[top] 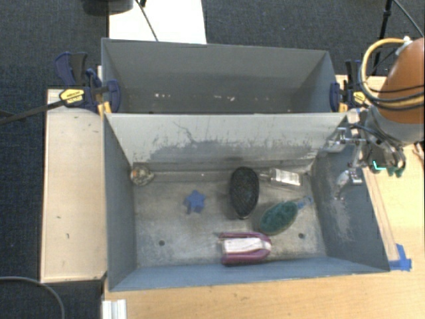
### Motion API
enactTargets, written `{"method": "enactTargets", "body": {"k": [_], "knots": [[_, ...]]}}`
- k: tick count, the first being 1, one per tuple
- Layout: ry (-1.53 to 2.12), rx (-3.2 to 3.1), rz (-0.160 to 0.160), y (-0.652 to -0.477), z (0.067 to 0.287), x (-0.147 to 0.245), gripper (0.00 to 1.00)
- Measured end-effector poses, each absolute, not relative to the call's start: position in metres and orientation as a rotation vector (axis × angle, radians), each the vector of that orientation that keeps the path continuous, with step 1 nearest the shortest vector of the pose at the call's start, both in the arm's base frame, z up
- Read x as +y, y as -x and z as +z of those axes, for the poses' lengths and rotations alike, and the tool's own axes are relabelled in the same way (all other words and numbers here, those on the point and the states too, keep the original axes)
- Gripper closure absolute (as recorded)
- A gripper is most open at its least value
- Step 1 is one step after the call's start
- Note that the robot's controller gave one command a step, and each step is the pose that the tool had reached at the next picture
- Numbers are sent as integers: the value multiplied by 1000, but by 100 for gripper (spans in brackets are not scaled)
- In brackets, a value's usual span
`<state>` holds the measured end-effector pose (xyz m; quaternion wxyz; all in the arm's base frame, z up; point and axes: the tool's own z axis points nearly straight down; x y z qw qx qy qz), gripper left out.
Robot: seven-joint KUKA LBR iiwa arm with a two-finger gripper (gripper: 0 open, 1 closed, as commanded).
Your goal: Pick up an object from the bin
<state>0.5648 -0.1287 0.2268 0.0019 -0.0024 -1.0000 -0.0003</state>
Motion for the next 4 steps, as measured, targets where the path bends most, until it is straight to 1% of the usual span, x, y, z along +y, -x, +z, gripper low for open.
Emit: {"method": "enactTargets", "body": {"k": [1, 2, 3, 4], "knots": [[529, -3131, -2, -570, 105, -78, 0], [753, -3082, -3, -565, 100, -80, 0], [1051, -2989, -7, -564, 97, -79, 0], [1291, -2881, -13, -566, 90, -70, 0]]}}
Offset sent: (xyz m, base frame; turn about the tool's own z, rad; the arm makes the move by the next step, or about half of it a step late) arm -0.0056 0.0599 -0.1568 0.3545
